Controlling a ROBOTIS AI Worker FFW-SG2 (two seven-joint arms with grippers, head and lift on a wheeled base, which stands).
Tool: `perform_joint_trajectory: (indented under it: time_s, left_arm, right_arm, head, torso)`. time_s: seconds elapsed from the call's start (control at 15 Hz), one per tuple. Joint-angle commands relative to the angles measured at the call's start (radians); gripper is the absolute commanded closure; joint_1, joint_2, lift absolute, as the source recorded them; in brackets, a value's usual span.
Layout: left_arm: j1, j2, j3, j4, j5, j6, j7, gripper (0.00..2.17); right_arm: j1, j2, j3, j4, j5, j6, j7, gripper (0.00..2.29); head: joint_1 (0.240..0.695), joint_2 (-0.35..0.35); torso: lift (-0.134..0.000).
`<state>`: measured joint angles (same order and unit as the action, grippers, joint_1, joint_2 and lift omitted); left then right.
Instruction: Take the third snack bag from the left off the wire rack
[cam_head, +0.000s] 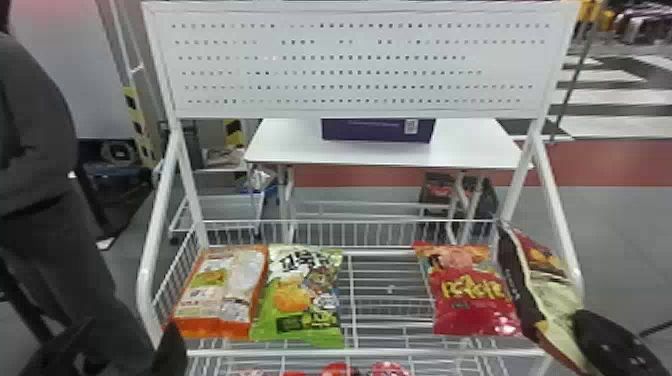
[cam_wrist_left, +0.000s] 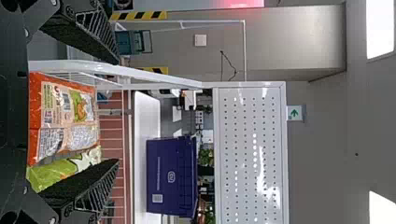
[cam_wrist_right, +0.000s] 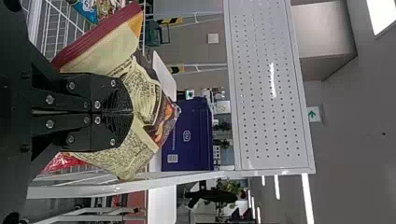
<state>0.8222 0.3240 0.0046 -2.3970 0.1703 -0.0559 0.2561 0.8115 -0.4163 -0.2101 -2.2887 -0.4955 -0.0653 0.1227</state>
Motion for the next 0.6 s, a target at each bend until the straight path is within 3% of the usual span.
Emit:
perform_joint_trajectory:
  time_s: [0.0, 0.53]
  left_arm:
    - [0.0, 0.0, 0.0, 0.001, 0.0, 0.0, 0.0, 0.15]
    - [0.0, -0.003, 0.0, 0.002, 0.0, 0.0, 0.0, 0.15]
  right_arm:
    - [0.0, 0.001, 0.0, 0.002, 0.0, -0.003, 0.0, 2.24]
    - [0.011, 0.001, -0.005, 0.002, 0.0, -0.018, 0.0, 2.24]
  head:
    - [0.499, 0.0]
    - [0.499, 0.0]
  torso:
    - [0.0]
    - [0.0]
